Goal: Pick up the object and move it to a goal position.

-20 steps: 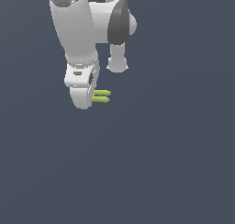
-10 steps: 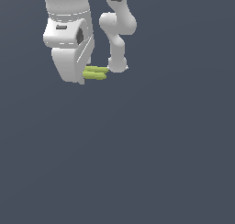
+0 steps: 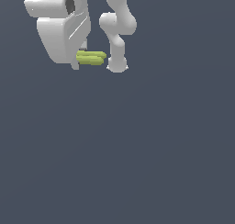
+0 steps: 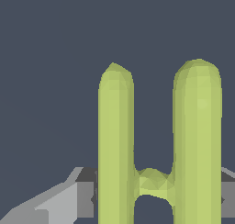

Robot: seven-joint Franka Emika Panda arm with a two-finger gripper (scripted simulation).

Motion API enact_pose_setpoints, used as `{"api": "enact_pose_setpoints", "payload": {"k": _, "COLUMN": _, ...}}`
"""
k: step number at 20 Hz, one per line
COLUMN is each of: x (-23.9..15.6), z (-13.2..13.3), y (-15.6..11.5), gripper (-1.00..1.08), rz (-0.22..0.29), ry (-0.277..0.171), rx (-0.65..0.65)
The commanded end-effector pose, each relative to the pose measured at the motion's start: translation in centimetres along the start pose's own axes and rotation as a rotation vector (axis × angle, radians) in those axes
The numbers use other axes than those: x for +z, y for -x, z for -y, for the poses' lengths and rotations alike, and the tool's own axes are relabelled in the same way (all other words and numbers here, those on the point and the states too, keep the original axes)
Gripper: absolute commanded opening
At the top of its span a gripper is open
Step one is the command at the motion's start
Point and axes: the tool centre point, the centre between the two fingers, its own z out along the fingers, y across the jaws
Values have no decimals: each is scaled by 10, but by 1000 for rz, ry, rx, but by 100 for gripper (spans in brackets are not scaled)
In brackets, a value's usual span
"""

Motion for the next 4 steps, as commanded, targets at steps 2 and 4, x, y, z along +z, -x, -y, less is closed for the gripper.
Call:
{"api": "enact_pose_setpoints", "payload": {"k": 2, "x": -6, "z": -1, "y": 0, "gripper": -100, "rz": 0, "ry": -1, "rx": 0}}
{"api": "enact_pose_setpoints", "payload": {"k": 4, "x": -6, "z": -1, "y": 0, "gripper": -100, "rz": 0, "ry": -1, "rx": 0}}
